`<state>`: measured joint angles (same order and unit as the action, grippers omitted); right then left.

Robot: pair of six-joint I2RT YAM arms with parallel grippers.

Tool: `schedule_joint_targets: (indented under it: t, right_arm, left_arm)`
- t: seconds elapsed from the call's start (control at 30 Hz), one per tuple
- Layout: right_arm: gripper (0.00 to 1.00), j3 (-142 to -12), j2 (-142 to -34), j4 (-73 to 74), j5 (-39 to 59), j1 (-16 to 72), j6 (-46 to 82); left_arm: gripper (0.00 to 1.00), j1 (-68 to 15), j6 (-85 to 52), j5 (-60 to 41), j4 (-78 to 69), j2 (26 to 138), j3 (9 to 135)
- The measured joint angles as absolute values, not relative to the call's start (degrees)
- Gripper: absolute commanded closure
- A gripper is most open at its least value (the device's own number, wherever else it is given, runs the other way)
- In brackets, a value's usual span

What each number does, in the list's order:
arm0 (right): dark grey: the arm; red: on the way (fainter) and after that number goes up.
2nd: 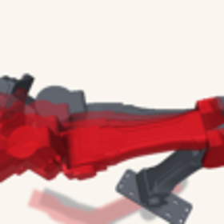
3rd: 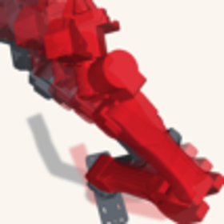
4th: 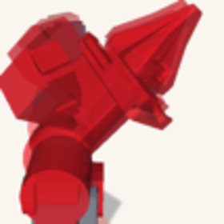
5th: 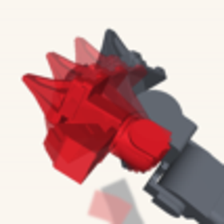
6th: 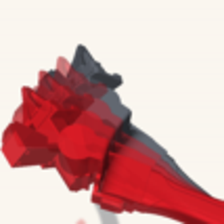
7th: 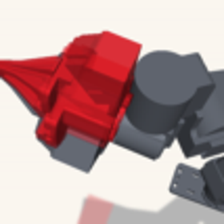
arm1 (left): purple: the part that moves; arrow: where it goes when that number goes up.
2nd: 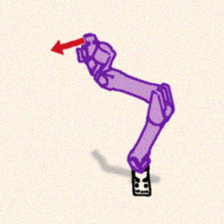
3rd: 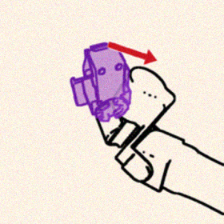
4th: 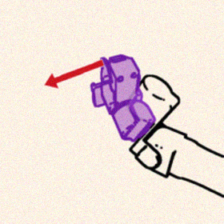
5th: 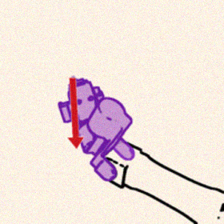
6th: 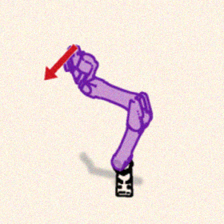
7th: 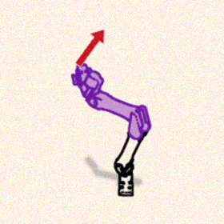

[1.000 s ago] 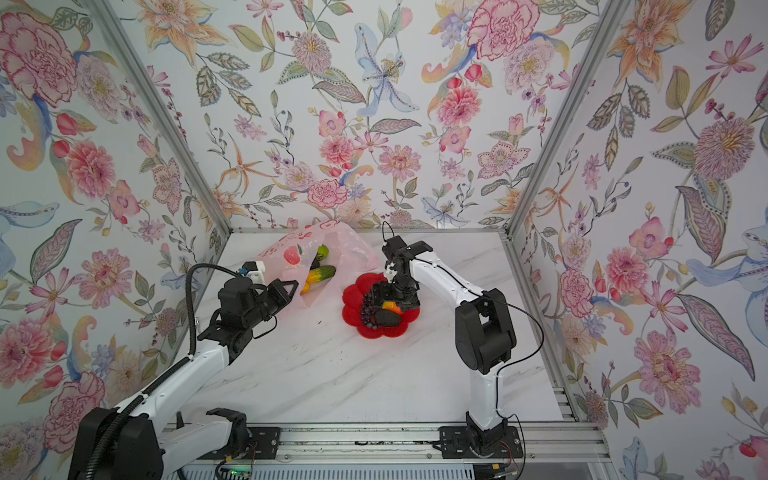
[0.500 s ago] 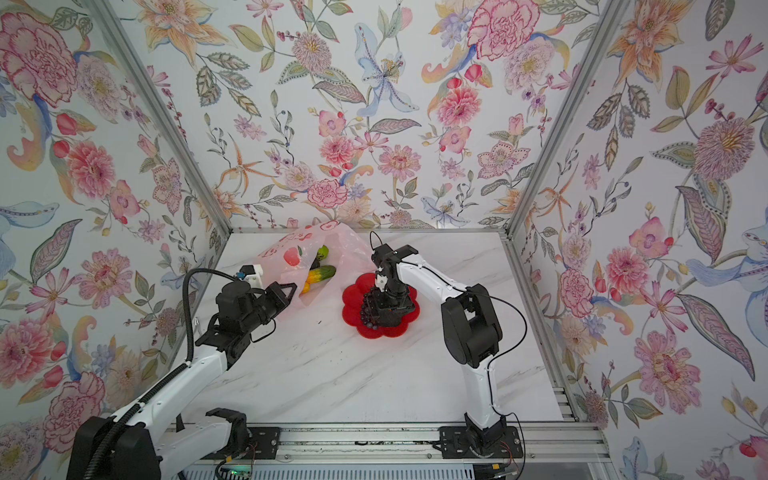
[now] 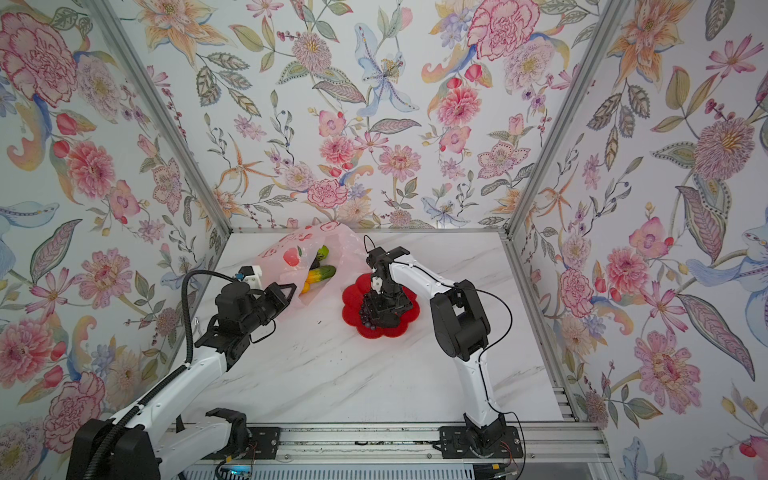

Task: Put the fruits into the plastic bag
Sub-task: 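Lower the right gripper and close it on the dark avocado, then lift the dark avocado with the right gripper into the bag mouth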

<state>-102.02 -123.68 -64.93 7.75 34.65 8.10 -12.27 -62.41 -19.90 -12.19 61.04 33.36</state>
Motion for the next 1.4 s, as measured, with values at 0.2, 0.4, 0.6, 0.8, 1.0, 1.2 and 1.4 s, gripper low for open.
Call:
schedule_joint_targets:
  t: [0.2, 0.4, 0.6, 0.8, 1.0, 1.2, 1.4]
  right_arm:
    - [0.16, -102.1, -125.4, -64.9, 6.8, 34.9, 7.2]
    - [0.23, -103.3, -127.0, -64.8, 6.6, 35.1, 6.8]
    - [0.38, -103.8, -127.3, -64.2, 6.3, 35.3, 6.3]
    - [0.49, -103.8, -127.2, -64.3, 5.3, 35.4, 6.0]
    - [0.50, -103.0, -125.4, -64.4, 4.9, 35.4, 6.2]
    - [0.50, -102.9, -119.5, -64.3, 8.0, 33.5, 8.2]
    - [0.50, -103.0, -114.7, -63.7, 16.9, 27.5, 14.3]
  left_arm:
    - [1.00, -12.3, -62.4, -19.2, -12.2, 60.7, 33.4]
    - [1.00, -12.3, -62.4, -19.2, -12.0, 60.6, 33.2]
    - [1.00, -12.3, -62.4, -19.1, -11.6, 59.7, 32.8]
    - [1.00, -12.3, -62.6, -19.1, -11.6, 59.1, 32.0]
    - [1.00, -12.3, -63.1, -19.1, -12.0, 59.2, 31.8]
    - [1.00, -12.3, -63.1, -19.1, -13.0, 59.5, 31.8]
    - [1.00, -12.3, -63.1, -19.3, -13.4, 59.9, 31.8]
